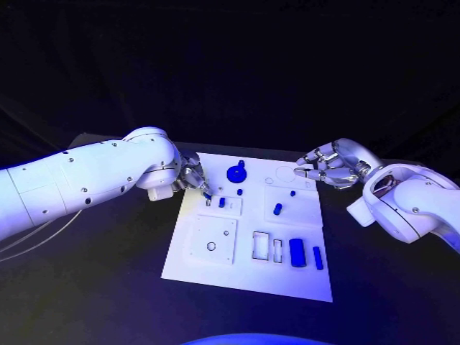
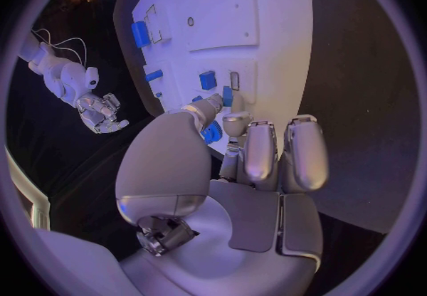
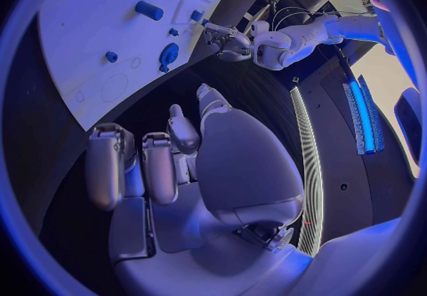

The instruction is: Assemble the parts on the task board

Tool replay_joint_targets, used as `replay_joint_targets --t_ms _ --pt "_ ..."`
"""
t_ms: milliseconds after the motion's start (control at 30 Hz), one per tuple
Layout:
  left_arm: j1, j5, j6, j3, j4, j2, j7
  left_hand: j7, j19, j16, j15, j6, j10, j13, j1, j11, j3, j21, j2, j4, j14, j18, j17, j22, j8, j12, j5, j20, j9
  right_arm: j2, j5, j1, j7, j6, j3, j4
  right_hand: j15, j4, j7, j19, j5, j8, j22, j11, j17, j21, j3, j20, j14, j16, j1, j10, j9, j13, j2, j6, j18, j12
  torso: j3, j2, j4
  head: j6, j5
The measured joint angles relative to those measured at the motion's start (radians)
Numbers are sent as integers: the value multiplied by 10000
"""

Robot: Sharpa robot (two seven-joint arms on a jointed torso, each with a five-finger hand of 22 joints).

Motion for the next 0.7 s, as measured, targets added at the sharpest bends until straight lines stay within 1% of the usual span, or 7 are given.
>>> replay_joint_targets --t_ms 67,300,400,500,700 --pt "-41 -53 -62 0 24 -7 23 -16 38 0 0 17 1 11 -1 0 10 0 -1 -10 0 0 0 18 -3 0 -1 -38 2 0 1 -4 0 0 0 0 0 0 0 0 0 0 0 0 0 0 0 0 0 0 0 0 0 0 0 0 -1 0 0 1 -7 -1 12" --pt "-125 -247 -191 3 51 4 72 -16 37 0 1 17 1 10 -26 0 36 0 -26 -37 -1 0 -1 31 -5 0 -30 -37 1 -2 5 -12 0 1 -1 -2 0 0 0 0 0 0 -1 0 3 0 0 0 0 0 0 0 0 0 0 0 0 0 1 6 -20 -15 34" --pt "-139 -308 -199 3 64 5 75 -16 38 0 1 17 1 10 -81 0 108 0 -81 -52 -1 -1 -2 31 37 0 -31 -37 2 -5 7 -15 0 1 -1 -2 0 0 0 0 0 0 -1 0 8 0 0 0 0 0 0 0 0 -1 0 0 0 0 2 6 -28 -33 36" --pt "-143 -357 -192 3 70 4 75 -33 37 0 1 34 2 9 -145 1 133 0 -66 -78 -2 0 -2 31 40 0 -31 -37 10 -10 9 -16 0 1 -1 -2 0 0 0 0 0 0 -2 0 8 0 0 0 0 0 0 0 0 -1 0 0 0 0 9 6 -31 -40 37" --pt "-153 -419 -124 3 58 3 64 -34 37 0 2 36 3 8 -157 2 153 0 -77 -99 -2 0 -3 30 42 0 -37 -37 13 -14 14 -17 1 1 -2 3 0 0 0 0 0 0 -2 0 7 0 0 0 0 0 0 0 0 -1 0 0 0 0 11 4 -28 -10 12"
